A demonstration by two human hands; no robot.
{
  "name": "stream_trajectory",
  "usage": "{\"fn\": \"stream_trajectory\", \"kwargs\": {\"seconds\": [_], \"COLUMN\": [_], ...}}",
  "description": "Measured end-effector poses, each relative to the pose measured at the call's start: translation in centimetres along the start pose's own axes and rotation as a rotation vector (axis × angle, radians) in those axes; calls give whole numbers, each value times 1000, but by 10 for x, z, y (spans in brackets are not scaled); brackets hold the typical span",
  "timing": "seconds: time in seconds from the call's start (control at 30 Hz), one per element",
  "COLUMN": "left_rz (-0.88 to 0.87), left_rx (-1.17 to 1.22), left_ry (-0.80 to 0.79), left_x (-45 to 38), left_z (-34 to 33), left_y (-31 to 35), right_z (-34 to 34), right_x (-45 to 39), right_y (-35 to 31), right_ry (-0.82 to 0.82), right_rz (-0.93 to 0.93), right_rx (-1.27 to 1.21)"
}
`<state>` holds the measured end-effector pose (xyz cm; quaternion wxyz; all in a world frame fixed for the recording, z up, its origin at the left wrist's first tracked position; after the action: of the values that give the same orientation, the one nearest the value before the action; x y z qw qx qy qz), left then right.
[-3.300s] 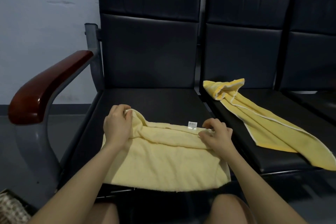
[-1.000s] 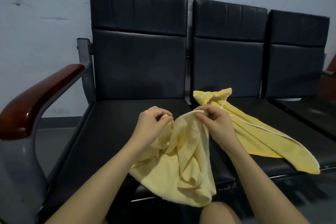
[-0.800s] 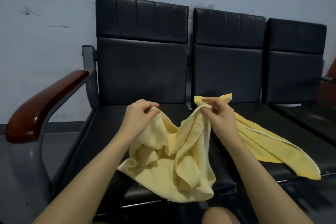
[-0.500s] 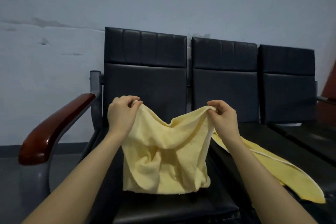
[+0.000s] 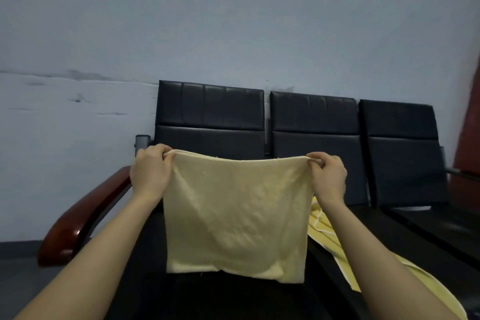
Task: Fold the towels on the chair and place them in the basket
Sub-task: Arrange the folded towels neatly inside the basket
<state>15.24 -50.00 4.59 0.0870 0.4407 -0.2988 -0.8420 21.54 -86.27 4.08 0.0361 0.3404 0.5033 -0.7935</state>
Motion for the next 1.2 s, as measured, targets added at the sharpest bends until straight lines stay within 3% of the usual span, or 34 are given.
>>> {"fn": "stream_trajectory", "kwargs": {"seconds": [0.1, 0.27, 0.43, 0.6, 0.8, 1.0, 1.2], "left_rz": [23, 109, 218, 238, 290, 324, 225], "left_rx": [27, 367, 488, 451, 371, 321, 410], "left_ry": [41, 95, 185, 216, 136, 100, 191], "left_x": [2, -5, -3, 10, 14, -12, -56], "left_z": [10, 23, 27, 23, -13, -44, -33], "left_y": [1, 11, 4, -18, -63, -66, -29], "right_z": [1, -3, -16, -26, -51, -86, -90], "right_x": [2, -3, -2, 3, 7, -19, -54], "right_y": [-6, -24, -30, -11, 14, 25, -16], "right_ry": [24, 38, 15, 0, -43, -71, 16], "right_rz": [-16, -141, -229, -197, -154, -180, -36], "right_rx": [-67, -411, -622, -439, -156, -247, -386]}}
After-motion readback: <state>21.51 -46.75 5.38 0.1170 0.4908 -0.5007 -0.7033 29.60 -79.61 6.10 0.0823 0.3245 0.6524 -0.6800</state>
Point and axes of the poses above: each hand's wrist, its own x-axis away from the middle knuckle, its own z-axis out of the back of the hand, y = z × x, the point moved 5 cm from there along -x, towards the middle knuckle, and after that the axes turned 5 degrees about -y, right-handed, at the moved point
